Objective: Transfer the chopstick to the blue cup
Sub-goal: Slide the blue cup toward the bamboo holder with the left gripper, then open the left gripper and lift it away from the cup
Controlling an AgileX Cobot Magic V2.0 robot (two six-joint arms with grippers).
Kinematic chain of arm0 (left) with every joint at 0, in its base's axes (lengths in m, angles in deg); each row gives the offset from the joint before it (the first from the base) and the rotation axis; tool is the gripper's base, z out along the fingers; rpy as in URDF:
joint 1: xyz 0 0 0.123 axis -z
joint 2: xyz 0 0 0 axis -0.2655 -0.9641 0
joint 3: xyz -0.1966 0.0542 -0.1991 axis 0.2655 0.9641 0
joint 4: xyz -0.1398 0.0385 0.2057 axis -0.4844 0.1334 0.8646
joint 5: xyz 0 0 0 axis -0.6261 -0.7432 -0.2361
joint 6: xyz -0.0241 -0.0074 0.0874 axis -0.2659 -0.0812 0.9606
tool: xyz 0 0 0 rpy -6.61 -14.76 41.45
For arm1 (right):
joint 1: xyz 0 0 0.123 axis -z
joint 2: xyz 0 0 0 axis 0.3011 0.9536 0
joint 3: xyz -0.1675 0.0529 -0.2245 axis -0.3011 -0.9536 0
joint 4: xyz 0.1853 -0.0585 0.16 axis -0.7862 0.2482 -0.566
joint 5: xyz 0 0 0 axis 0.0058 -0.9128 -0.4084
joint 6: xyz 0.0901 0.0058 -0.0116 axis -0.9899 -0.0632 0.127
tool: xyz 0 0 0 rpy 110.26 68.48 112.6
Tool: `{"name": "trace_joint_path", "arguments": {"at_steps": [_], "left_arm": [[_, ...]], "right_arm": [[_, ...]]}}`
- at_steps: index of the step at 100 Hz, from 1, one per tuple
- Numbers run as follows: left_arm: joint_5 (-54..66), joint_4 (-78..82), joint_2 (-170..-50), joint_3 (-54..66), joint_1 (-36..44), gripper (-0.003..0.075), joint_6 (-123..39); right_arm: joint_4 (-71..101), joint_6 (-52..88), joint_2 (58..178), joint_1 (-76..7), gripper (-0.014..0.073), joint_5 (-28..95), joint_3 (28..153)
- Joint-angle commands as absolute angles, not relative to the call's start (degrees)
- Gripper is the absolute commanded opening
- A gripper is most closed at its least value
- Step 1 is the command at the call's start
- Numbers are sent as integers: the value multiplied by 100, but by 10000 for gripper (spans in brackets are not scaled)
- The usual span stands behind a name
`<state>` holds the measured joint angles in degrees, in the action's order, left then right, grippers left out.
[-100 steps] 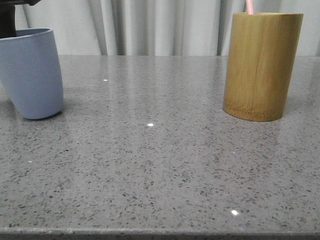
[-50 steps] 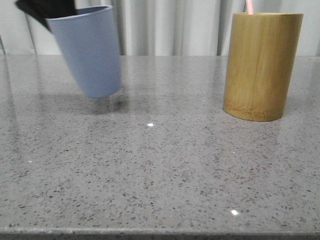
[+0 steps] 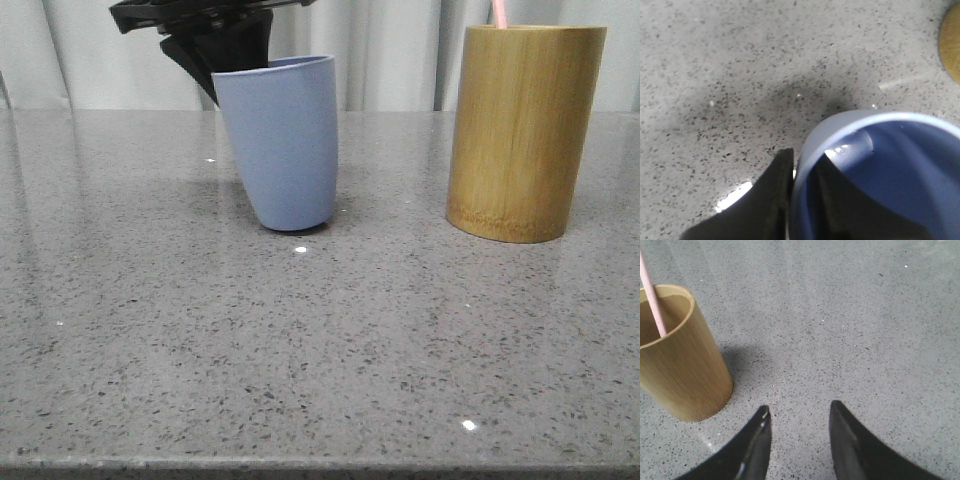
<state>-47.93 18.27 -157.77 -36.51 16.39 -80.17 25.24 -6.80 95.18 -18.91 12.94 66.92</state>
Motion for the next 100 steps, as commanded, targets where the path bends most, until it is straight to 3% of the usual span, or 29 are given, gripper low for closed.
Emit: {"name": "trace_joint_path", "arguments": {"at_steps": [1, 13, 25, 69, 100], "left_arm": [[-4633, 1668, -15494, -3871, 1674, 156, -7960], [-4633, 1668, -15494, -3871, 1674, 262, -7960], [-4633, 1668, -15494, -3871, 1674, 309, -7960], [-4412, 1718, -14868, -3871, 1674, 316, -8053], [-4281, 3068, -13887, -3692, 1674, 316, -8766]], "right_arm": [[2499, -639, 9564, -1857, 304, 1696, 6902], [2499, -639, 9564, -1857, 304, 1728, 6902], [2499, -639, 9564, -1857, 304, 1762, 6902], [2499, -639, 9564, -1857, 304, 1776, 6902], [2499, -639, 9564, -1880, 303, 1777, 7016]]}}
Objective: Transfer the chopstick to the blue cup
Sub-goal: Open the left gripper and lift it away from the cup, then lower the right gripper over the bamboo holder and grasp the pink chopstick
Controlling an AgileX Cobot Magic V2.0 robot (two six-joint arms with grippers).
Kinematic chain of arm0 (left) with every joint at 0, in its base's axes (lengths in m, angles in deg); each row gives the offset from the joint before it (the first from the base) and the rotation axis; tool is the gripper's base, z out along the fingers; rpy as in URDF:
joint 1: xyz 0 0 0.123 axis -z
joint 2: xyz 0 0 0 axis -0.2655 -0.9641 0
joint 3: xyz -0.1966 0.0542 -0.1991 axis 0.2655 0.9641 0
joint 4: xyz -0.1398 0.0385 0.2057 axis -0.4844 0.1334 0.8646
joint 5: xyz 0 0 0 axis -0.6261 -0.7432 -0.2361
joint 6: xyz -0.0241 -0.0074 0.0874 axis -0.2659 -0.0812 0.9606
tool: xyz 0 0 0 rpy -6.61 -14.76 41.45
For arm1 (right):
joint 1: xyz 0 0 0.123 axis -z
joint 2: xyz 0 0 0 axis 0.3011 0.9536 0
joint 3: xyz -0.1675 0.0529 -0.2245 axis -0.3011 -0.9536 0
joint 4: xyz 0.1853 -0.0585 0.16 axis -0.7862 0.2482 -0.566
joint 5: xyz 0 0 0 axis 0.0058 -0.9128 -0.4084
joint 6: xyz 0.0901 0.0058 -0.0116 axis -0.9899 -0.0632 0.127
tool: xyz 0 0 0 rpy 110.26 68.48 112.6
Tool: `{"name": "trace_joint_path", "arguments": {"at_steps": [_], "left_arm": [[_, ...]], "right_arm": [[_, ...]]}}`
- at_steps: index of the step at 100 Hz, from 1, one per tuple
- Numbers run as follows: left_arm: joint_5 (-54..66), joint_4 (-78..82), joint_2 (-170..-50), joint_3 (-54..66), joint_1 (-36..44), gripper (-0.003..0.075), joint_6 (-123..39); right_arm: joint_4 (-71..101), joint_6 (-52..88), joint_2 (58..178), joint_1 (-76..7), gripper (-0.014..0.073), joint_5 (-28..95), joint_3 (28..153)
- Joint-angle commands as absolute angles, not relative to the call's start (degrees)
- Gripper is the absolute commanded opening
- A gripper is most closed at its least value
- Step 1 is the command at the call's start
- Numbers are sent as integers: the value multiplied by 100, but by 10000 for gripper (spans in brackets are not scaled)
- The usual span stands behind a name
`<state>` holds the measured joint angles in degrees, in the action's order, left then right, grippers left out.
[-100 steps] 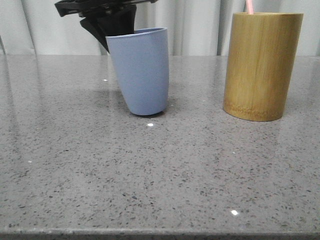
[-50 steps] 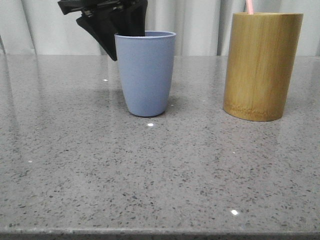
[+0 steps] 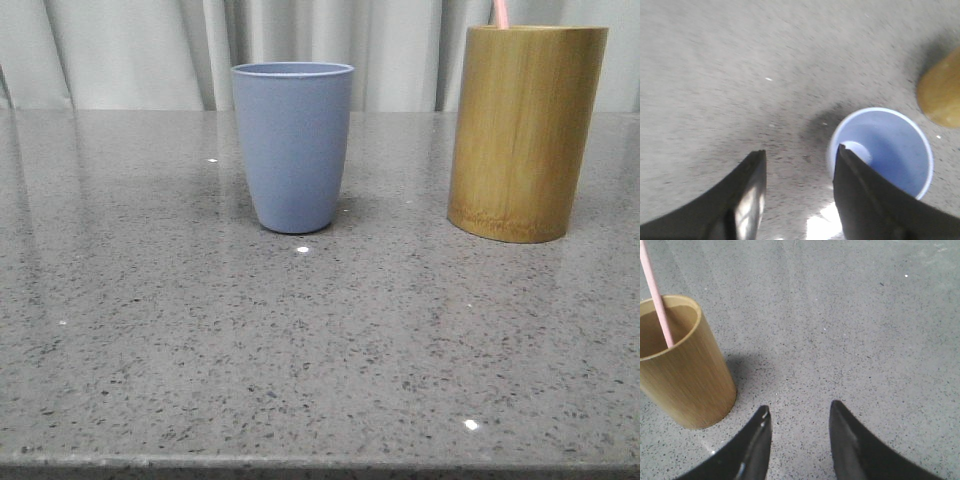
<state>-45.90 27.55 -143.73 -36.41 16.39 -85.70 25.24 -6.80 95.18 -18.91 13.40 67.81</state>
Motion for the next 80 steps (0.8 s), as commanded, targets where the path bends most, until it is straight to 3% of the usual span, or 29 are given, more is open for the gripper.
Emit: {"name": "trace_joint_path", "arguments": {"at_steps": [1, 47, 80], "left_arm": [[-4292, 3087, -13863, -3676, 1674, 316, -8766], [-3692, 3289, -11939, -1507, 874, 316, -9214], [-3381, 3289, -10434, -9, 359, 316, -9214]], "right_arm": [[2499, -639, 9564, -1880, 303, 1767, 7029], [2155, -639, 9618, -1883, 303, 1623, 7367], [1864, -538, 10478, -2078, 303, 1415, 8021]]}}
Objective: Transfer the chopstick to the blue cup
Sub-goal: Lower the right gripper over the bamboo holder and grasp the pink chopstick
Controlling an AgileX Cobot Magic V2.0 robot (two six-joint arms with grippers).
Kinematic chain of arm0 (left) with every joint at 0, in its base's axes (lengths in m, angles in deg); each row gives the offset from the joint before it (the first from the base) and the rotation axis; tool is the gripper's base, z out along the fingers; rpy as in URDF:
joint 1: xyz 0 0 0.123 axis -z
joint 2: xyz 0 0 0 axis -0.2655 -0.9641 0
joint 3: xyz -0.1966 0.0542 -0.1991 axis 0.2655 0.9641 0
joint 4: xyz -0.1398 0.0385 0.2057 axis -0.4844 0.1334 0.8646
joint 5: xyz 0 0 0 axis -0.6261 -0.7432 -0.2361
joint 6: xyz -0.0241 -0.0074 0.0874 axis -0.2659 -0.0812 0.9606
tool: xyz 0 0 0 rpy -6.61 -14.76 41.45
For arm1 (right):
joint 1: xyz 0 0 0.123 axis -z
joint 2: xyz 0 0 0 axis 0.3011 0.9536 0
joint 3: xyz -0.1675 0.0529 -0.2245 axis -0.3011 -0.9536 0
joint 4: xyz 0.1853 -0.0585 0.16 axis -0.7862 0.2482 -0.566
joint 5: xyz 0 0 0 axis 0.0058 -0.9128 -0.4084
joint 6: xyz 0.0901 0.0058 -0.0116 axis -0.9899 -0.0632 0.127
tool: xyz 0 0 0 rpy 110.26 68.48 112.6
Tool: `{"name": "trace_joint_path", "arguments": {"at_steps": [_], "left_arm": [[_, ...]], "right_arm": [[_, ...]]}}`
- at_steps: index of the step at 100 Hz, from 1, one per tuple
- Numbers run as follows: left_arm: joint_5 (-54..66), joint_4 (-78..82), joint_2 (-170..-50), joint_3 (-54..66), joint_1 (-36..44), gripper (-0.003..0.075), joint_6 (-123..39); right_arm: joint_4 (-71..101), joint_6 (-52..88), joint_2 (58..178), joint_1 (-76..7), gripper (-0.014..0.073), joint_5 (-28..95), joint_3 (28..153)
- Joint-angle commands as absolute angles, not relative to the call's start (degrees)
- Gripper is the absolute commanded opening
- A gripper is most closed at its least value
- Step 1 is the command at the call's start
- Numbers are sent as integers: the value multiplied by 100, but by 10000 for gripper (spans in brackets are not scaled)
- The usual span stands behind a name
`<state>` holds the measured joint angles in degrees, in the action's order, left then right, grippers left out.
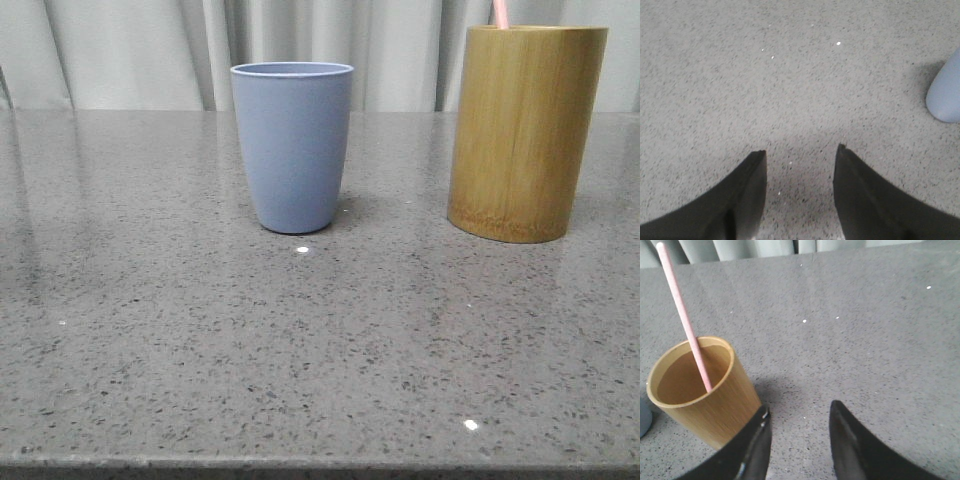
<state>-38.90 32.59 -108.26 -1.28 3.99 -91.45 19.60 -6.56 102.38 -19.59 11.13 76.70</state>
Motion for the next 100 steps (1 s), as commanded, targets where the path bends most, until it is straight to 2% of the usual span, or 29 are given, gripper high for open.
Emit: {"name": "trace_joint_path", "arguments": {"at_steps": [1, 25, 50, 100], "left_arm": [[-3369, 3289, -10404, 44, 359, 316, -9214], [-3276, 3266, -9649, 654, 359, 316, -9214], [-3302, 3266, -9510, 774, 359, 316, -9214], [-3280, 3266, -9510, 774, 359, 316, -9214]], "right_arm": [[1864, -537, 10524, -2115, 303, 1414, 8057], [1864, -500, 11449, -2783, 303, 1584, 8825], [1864, -489, 12381, -3265, 303, 1607, 9769], [1641, -489, 13539, -3430, 303, 1621, 10701]]}}
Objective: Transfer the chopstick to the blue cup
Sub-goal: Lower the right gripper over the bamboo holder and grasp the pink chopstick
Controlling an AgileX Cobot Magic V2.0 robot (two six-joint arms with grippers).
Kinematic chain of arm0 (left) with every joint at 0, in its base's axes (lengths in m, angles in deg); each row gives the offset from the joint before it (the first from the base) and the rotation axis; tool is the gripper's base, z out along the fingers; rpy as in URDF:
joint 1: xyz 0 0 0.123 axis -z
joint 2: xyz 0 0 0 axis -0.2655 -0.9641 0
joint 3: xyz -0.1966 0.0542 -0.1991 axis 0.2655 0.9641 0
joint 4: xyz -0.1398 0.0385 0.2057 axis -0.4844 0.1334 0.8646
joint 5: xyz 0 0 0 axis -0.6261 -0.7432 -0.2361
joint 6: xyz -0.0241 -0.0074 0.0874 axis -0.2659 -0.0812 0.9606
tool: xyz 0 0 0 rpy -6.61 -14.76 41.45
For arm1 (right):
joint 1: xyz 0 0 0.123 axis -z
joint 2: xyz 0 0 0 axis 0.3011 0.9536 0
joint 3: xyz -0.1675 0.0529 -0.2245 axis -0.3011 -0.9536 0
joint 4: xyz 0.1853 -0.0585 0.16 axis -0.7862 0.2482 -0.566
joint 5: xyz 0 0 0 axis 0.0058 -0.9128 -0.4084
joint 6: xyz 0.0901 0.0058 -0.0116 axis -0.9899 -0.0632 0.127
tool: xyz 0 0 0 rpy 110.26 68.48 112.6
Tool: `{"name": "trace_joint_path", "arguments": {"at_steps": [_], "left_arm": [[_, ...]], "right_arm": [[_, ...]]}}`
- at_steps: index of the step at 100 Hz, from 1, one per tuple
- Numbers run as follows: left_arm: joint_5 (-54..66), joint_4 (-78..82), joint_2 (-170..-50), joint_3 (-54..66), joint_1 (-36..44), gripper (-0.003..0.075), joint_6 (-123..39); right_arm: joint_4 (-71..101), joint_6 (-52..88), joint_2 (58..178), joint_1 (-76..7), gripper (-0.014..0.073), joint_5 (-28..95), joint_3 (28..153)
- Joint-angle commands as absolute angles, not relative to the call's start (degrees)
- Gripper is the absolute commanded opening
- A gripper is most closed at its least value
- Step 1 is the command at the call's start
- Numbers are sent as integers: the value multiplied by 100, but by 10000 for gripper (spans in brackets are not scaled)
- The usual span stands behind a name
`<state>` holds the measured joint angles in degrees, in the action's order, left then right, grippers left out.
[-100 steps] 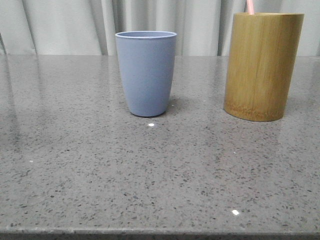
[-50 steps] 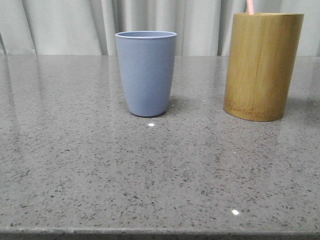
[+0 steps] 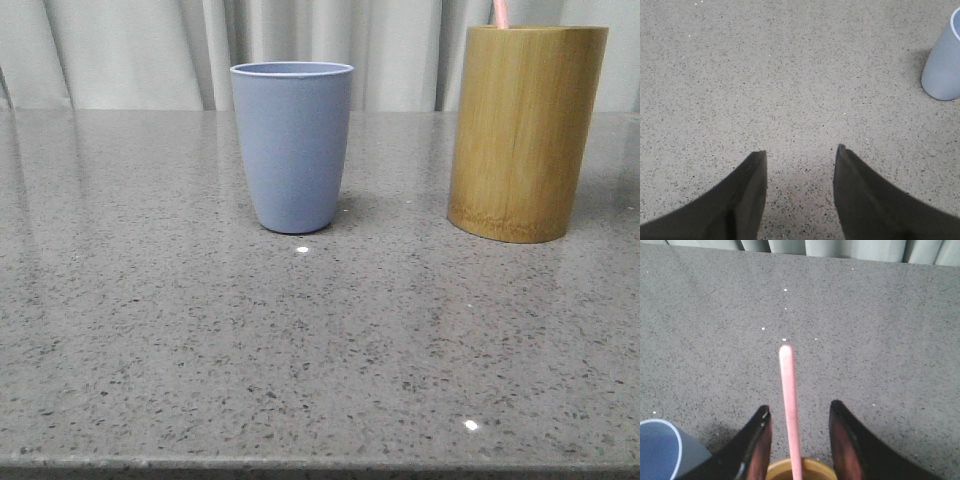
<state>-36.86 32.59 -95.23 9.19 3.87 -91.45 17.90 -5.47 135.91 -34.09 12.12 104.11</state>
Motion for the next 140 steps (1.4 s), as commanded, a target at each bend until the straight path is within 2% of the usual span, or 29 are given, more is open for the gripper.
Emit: {"name": "trace_joint_path", "arguments": {"at_steps": [1, 57, 67, 86, 100, 108, 140], "left_arm": [[-3280, 3266, -9510, 774, 359, 316, -9214], [-3280, 3266, -9510, 774, 359, 316, -9214], [-3280, 3266, -9510, 774, 359, 316, -9214], [-3280, 3266, -9510, 774, 359, 316, -9214], [-3280, 3266, -9510, 774, 359, 316, -9214], [-3280, 3266, -9510, 774, 359, 316, -9214], [-3280, 3266, -9510, 774, 359, 316, -9214]], "right_arm": [[1643, -489, 13550, -3431, 303, 1621, 10709], [1639, -489, 14089, -3437, 293, 2104, 10748], [1639, -489, 14119, -3437, 232, 2144, 10754], [1639, -489, 14126, -3437, 45, 2142, 10754], [1639, -489, 14126, -3437, -60, 2142, 10754], [1639, -489, 14126, -3437, -88, 2142, 10759], [1663, -244, 13866, -3437, -88, 2004, 11236]]}}
